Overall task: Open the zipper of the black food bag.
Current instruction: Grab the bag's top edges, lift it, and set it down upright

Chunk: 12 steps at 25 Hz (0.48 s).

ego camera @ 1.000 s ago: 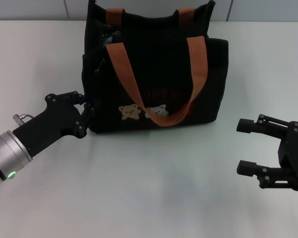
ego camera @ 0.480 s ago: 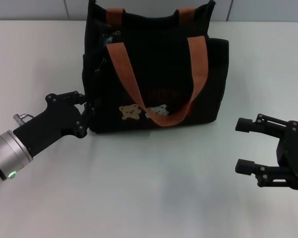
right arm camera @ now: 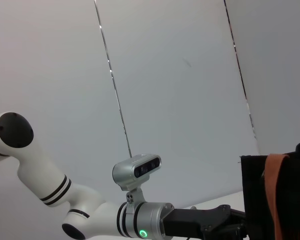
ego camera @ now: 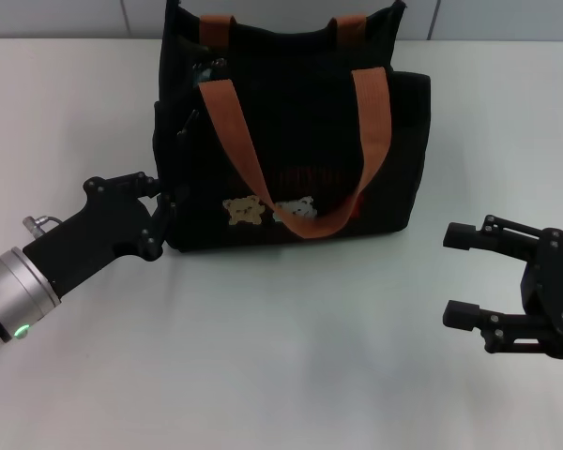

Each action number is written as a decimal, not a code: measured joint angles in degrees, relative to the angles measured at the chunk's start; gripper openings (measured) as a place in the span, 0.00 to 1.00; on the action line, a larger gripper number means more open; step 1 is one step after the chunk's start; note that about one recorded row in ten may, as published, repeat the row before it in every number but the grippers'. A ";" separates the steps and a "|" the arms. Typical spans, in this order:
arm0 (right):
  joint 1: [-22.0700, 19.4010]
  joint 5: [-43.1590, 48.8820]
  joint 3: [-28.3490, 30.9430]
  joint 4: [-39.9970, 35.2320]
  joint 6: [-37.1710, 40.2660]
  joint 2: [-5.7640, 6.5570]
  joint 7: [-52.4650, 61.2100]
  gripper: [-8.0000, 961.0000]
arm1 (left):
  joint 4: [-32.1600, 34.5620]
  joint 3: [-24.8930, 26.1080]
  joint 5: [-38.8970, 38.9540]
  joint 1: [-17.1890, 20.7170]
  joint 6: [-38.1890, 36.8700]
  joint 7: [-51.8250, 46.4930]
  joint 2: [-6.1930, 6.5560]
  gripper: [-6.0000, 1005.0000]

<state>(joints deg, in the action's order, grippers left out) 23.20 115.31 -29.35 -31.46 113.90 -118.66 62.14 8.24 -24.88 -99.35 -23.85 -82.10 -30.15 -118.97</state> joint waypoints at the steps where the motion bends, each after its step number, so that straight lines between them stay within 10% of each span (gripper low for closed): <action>1: 0.00 0.00 0.00 0.00 0.00 0.00 0.00 0.89 | -0.04 -0.02 0.04 0.01 -0.31 0.00 -0.01 0.12; 12: 0.02 0.00 0.00 0.00 -0.25 -0.04 0.00 0.89 | -0.07 -0.49 -0.13 -0.12 -0.85 -0.07 0.06 0.12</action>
<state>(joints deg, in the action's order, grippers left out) 23.22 115.31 -29.36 -31.46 113.64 -118.69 62.14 8.17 -25.37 -99.47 -23.97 -82.95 -30.22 -118.91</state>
